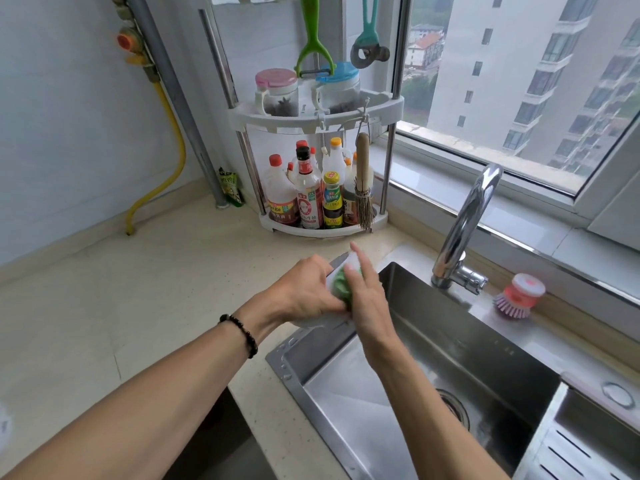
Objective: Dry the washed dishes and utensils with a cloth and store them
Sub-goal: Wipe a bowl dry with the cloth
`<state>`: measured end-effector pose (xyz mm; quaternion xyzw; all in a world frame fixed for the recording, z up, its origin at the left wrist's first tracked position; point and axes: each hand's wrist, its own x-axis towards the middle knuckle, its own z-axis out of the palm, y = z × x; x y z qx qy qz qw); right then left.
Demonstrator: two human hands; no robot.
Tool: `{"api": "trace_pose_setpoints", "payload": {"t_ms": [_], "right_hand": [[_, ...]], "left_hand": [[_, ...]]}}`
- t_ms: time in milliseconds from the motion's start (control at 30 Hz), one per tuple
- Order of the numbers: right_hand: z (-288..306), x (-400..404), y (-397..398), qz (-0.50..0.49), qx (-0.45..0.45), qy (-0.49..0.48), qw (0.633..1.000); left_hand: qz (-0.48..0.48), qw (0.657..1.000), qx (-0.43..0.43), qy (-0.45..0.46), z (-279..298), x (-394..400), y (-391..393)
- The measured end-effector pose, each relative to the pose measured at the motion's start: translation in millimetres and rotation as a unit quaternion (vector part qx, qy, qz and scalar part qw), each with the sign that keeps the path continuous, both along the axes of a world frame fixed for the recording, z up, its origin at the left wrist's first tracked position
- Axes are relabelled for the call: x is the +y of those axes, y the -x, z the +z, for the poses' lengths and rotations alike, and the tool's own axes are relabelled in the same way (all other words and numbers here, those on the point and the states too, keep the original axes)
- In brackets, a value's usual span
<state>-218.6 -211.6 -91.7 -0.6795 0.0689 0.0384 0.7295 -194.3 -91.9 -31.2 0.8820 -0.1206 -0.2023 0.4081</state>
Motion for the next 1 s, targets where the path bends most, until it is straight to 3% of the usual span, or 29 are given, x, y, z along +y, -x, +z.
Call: {"api": "trace_pose_setpoints", "payload": {"t_ms": [67,100,167,233,300,367,433,567,600,633,700,733,800,900,1000], "right_hand": [[5.8,-9.8,-8.6,-0.021,0.061,-0.135,0.989],[7.3,-13.9,-12.1,-0.028,0.068,-0.15,0.986],[10.4,-11.7,-10.3,-0.019,0.034,-0.086,0.996],[4.4,0.7,0.4,0.008,-0.062,0.044,0.997],[-5.0,8.4,6.0,0.017,-0.08,0.051,0.995],[-1.1,1.8,-2.7,0.006,0.009,-0.075,0.997],[0.8,-7.7,-9.3,-0.009,0.041,-0.128,0.991],[-0.7,0.3,-0.2,0.02,-0.127,0.091,0.987],[-1.8,2.5,0.0,0.016,-0.125,0.096,0.987],[0.2,1.7,-1.3,0.01,-0.098,0.062,0.993],[7.1,-7.5,-9.8,-0.021,0.014,-0.123,0.992],[7.8,-14.0,-14.0,-0.03,0.079,-0.212,0.974],[5.7,-25.5,-19.3,-0.021,0.165,-0.298,0.94],[1.5,-28.7,-16.5,-0.036,0.177,-0.319,0.93],[-0.3,-34.2,-14.1,-0.054,0.138,-0.227,0.963]], "left_hand": [[-0.016,1.0,0.002,0.002,2.4,-1.9,4.6],[-0.012,1.0,0.01,0.015,2.7,-1.5,5.8],[0.007,0.999,0.014,0.043,3.0,2.3,3.1],[0.025,0.999,0.0,0.038,-0.1,7.0,-1.7],[0.027,0.999,-0.004,0.016,1.0,8.0,0.9],[0.008,1.0,0.002,0.019,4.6,9.0,5.4],[0.005,0.999,0.02,0.039,8.9,11.5,7.2],[0.012,0.999,0.019,0.038,11.7,12.9,2.1],[0.01,0.999,0.018,0.035,13.1,11.5,2.7],[0.008,0.999,0.019,0.038,14.7,11.0,3.2],[0.0,0.998,0.023,0.061,22.8,11.1,5.0],[-0.006,0.996,0.033,0.087,27.0,11.8,6.4],[-0.018,0.984,0.065,0.164,31.1,12.7,10.4],[-0.027,0.972,0.113,0.206,27.9,14.5,13.6],[-0.058,0.976,0.155,0.142,31.9,16.0,8.5]]}}
